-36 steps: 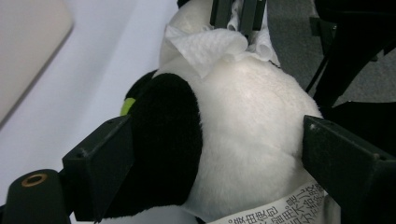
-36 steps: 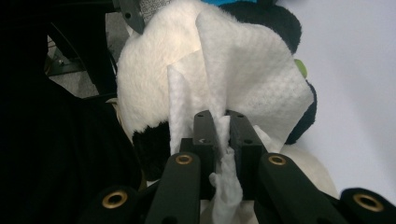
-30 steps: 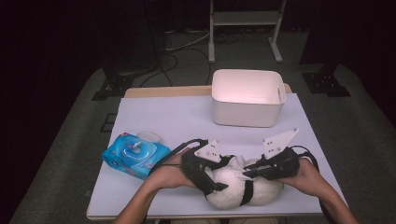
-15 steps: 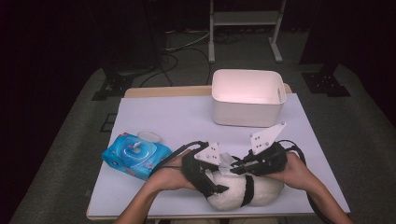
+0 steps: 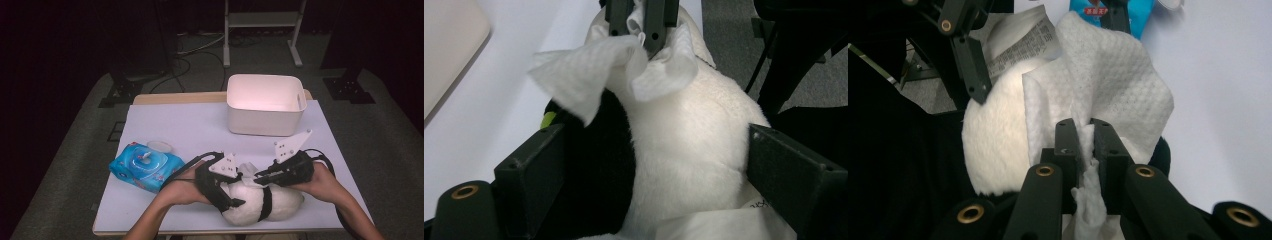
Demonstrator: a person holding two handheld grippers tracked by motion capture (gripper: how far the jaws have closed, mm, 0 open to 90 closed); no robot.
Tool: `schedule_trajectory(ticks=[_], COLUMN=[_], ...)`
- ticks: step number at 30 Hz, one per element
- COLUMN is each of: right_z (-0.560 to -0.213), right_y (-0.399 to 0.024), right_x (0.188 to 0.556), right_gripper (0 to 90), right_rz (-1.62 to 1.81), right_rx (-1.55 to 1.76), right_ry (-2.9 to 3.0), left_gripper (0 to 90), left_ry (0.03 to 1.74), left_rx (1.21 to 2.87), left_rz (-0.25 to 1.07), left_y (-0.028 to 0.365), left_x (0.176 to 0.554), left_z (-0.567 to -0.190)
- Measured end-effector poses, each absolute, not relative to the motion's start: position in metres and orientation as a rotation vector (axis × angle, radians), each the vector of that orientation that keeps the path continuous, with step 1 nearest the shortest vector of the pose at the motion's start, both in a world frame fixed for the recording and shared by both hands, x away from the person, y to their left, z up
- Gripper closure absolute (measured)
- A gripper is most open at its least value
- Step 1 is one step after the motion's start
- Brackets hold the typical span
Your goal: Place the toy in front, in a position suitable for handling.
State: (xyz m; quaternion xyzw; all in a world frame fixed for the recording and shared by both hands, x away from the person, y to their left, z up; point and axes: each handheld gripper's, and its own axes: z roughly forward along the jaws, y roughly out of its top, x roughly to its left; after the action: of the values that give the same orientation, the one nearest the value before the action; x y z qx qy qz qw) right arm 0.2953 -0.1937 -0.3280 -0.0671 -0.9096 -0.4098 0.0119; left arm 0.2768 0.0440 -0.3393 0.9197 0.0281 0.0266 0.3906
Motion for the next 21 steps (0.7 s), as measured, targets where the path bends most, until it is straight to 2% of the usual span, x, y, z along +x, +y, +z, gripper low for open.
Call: schedule_trajectory(ticks=[8, 21], right_z=[-0.322, -0.338], right_y=[-0.175, -0.217], right_x=[0.297, 0.298], right_gripper=[81.9, 81.6], right_rz=[-1.295, -1.212], right_rx=[-0.151, -0.292], right_ry=[-2.838, -2.855], left_gripper=[12.2, 12.5], left_ry=[0.066, 0.087], left_rx=[2.328, 2.331], left_rz=[0.067, 0.063], left_y=[0.046, 0.047], left_x=[0.277, 0.282], left_z=[-0.341, -0.34])
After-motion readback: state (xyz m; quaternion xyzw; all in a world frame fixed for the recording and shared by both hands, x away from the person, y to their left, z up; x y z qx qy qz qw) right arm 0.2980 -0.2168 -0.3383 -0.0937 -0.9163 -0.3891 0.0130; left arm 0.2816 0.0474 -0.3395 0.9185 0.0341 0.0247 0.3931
